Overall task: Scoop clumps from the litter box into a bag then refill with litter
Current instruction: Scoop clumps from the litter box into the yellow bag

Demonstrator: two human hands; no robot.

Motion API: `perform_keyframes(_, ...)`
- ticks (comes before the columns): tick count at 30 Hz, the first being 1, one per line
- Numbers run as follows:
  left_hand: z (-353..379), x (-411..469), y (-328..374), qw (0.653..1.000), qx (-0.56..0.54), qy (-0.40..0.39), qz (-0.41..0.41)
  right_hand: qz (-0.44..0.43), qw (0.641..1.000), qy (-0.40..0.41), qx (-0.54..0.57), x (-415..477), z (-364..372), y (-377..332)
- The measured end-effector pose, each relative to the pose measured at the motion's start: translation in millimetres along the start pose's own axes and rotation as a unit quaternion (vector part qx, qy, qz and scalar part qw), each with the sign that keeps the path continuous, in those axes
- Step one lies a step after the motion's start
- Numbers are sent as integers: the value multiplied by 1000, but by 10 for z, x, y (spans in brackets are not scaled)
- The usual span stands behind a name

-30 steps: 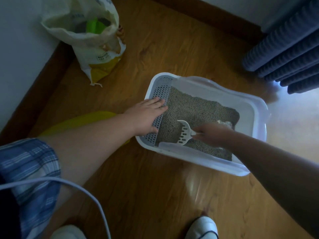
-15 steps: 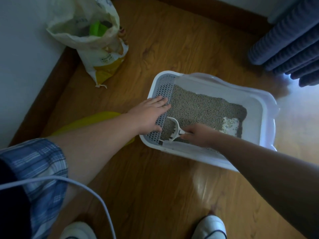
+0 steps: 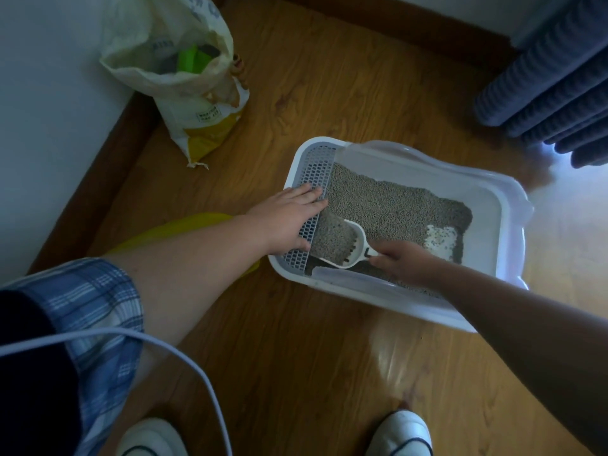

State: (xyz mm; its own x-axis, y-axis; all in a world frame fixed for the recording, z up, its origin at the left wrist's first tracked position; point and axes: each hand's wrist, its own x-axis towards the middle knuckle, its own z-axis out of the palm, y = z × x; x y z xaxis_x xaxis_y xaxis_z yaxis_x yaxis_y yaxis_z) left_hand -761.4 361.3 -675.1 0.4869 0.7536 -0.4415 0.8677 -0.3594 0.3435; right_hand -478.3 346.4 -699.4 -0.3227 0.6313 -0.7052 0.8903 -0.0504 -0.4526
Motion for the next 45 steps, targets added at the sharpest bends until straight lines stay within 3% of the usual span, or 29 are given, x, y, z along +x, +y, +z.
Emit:
perform_keyframes(11, -18, 3, 16, 1000, 8, -6, 1, 1, 997, 72, 12, -166, -90, 228)
perform_keyframes(21, -11, 23, 2, 1000, 22, 1, 7, -49, 985, 165, 22, -290, -151, 168)
perform_keyframes(32, -1, 15, -8, 1000, 16, -3, 3, -45, 992, 113, -18, -246, -162, 229)
perform_keyframes(38, 0, 17, 1, 1000, 11, -6, -4, 23, 983, 101, -154, -302, -529, 192)
perform_keyframes(42, 11, 22, 1, 1000, 7, -5, -3, 53, 947, 78, -308, -408, -738, 20)
perform_keyframes(45, 24, 31, -10, 1000, 7, -2, 1, 112, 921, 76, -365, -396, -738, -62)
